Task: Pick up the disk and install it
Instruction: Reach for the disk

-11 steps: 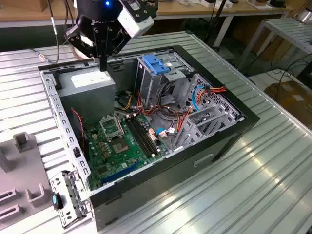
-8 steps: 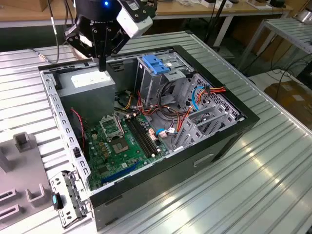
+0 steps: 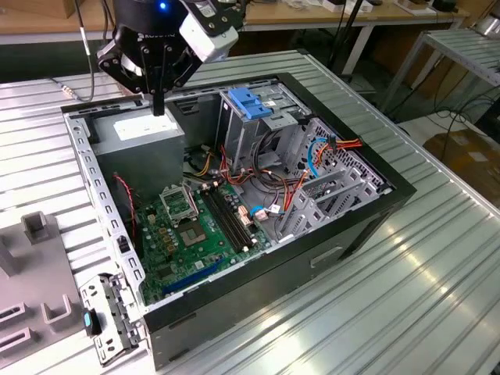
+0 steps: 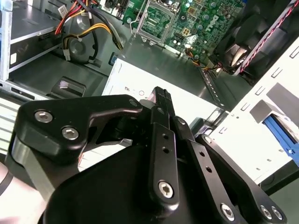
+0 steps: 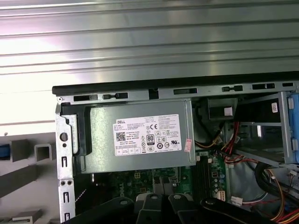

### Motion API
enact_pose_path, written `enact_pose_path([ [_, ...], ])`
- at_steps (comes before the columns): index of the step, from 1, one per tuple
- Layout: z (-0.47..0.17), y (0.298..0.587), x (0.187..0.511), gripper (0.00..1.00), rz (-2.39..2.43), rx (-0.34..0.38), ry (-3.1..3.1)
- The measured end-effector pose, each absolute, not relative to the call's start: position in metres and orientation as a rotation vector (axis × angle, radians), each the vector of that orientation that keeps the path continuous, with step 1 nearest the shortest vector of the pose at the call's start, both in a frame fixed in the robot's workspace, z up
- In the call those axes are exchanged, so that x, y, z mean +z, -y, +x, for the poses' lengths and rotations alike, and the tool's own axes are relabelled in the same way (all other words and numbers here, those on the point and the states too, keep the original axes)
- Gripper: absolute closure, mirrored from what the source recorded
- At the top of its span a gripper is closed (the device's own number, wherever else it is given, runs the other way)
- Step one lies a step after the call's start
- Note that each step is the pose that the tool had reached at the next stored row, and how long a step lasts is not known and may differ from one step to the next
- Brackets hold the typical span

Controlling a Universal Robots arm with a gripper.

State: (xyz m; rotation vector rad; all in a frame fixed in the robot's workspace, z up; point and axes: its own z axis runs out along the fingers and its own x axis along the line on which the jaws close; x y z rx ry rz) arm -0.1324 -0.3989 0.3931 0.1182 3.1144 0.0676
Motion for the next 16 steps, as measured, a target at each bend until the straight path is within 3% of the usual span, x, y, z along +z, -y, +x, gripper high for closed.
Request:
enact_pose_path([
  [16,-0.1384,0.399,0.3928,0.89,0.118,0.067,-3.117],
])
